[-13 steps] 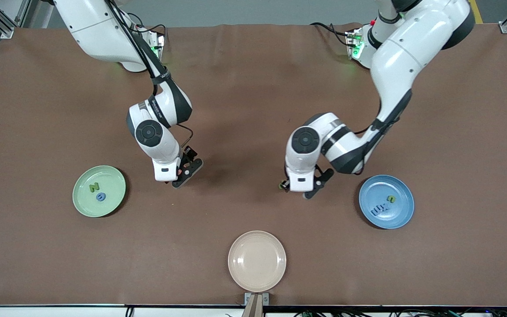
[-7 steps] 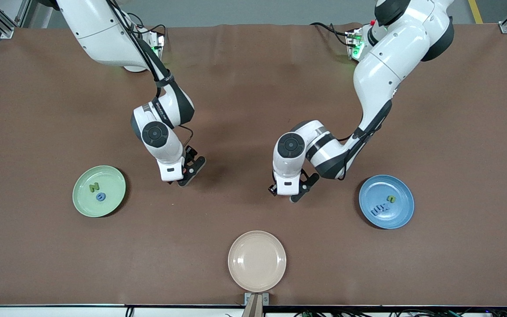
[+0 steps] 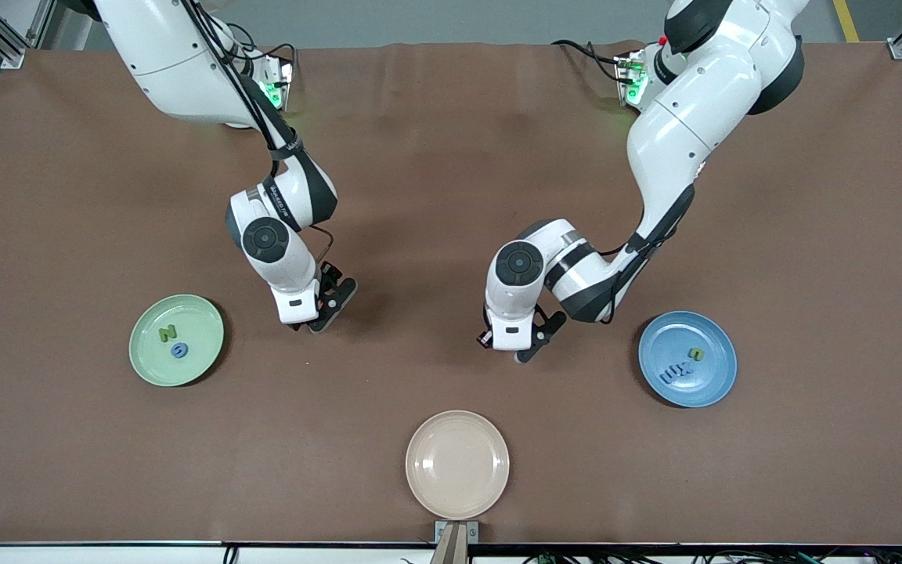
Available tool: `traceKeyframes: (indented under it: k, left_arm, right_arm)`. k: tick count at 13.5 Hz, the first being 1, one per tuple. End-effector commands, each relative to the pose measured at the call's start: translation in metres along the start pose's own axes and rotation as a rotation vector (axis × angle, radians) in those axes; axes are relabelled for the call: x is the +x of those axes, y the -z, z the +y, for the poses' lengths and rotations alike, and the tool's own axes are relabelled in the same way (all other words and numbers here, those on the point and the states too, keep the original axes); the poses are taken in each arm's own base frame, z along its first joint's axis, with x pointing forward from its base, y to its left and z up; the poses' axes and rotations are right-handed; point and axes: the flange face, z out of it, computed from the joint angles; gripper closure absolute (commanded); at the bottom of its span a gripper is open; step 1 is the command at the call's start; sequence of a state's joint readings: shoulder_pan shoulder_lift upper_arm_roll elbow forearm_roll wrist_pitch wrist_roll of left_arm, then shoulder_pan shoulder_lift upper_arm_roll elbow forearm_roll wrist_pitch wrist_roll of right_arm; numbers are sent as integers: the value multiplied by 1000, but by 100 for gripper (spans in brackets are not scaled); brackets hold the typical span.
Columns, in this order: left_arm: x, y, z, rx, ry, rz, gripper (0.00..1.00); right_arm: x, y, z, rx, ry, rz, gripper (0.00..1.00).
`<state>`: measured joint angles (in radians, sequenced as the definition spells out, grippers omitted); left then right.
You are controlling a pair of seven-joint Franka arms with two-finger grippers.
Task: Sort upper and lower case letters into plates
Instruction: 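Place the green p in the blue plate while the right grasps Q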
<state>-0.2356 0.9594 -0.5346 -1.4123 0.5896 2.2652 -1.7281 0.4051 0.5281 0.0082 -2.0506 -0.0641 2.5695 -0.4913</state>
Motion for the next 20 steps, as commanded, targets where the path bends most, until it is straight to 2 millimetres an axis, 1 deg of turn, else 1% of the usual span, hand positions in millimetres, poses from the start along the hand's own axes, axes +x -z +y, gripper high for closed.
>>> traceKeyframes:
  k: [1,2,4,5,6,7,8,10,11,12,13,14,15,16,17,19,20]
  left_arm:
    - [15,8,3,-18,-1,18,100]
    - [30,24,3,-29,7,35,100]
    - [79,58,-6,-7,30,76,100]
    - [104,74,-14,1,5,95,100]
    - [126,84,-25,21,-53,109,100]
    - [146,88,-36,40,-92,116,100]
    - [171,94,-51,54,-115,124,100]
    - [215,97,-91,103,-192,126,99]
    - [238,96,-114,128,-223,121,99]
    - [254,88,-135,155,-238,104,95]
    - [267,76,-154,177,-234,85,84]
    - [278,72,-165,184,-213,76,77]
    - [283,67,-172,189,-198,62,51]
    - [283,62,-178,198,-190,53,12]
    - [284,65,-179,201,-184,57,0]
    - [292,87,-179,190,-180,86,0]
    - [297,102,-176,174,-183,108,0]
  right_arm:
    - [-7,-3,-3,-8,18,10,0]
    - [-7,-3,-4,-8,21,8,0]
    - [-5,-2,-7,-9,24,10,0]
    - [-5,-2,-7,-9,24,10,0]
    - [-5,-2,-7,-9,25,10,0]
    - [-4,-2,-7,-9,25,11,0]
    - [-4,-2,-8,-8,27,10,0]
    - [-3,-2,-10,-9,29,12,1]
    - [-2,-2,-11,-11,30,17,1]
    - [-2,-3,-11,-12,30,19,1]
    - [-2,-7,-12,-11,32,18,3]
    - [-2,-7,-11,-13,31,22,5]
    - [-1,-8,-11,-14,32,25,8]
    - [-1,-8,-11,-14,32,25,9]
    - [-2,-8,-11,-14,31,25,12]
    - [-3,-8,-9,-14,28,25,17]
    - [-4,-8,-9,-13,26,23,22]
